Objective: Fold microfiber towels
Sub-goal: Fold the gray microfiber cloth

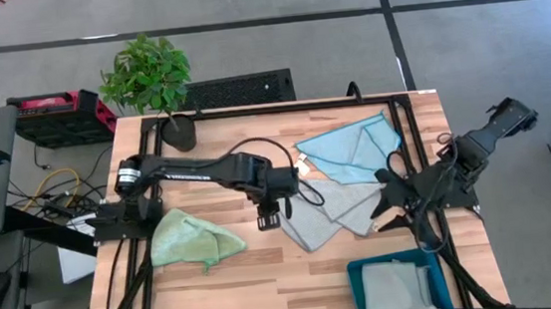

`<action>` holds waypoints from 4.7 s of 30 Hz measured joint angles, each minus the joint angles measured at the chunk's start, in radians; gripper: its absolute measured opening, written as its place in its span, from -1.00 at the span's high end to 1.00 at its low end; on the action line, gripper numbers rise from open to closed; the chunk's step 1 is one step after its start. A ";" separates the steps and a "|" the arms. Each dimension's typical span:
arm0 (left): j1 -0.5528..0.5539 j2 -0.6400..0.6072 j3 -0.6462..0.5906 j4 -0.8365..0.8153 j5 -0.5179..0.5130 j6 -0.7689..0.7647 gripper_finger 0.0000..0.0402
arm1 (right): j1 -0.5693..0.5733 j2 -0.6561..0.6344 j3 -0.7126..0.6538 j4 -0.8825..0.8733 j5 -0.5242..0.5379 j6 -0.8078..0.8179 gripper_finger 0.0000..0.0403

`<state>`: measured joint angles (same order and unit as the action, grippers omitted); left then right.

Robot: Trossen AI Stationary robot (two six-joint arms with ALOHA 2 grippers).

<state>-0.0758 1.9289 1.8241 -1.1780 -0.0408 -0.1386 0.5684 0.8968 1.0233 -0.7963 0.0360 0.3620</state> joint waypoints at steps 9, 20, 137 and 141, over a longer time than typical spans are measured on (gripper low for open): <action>0.063 0.000 -0.304 0.296 -0.034 0.153 0.36 | -0.069 -0.049 0.000 -0.042 0.000 -0.059 0.06; 0.098 0.000 -0.518 0.526 -0.012 0.154 0.36 | -0.098 -0.053 0.000 -0.043 -0.001 -0.110 0.06; -0.017 -0.259 0.185 -0.100 -0.322 0.205 1.00 | -0.390 0.804 -0.039 1.201 0.680 -0.410 0.19; -0.018 -0.259 0.185 -0.128 -0.323 0.164 1.00 | -0.374 0.808 -0.039 1.189 0.734 -0.414 0.21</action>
<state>-0.0933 1.6703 2.0094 -1.3060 -0.3634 0.0254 0.1945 1.7049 0.9840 0.3922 0.7701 -0.0521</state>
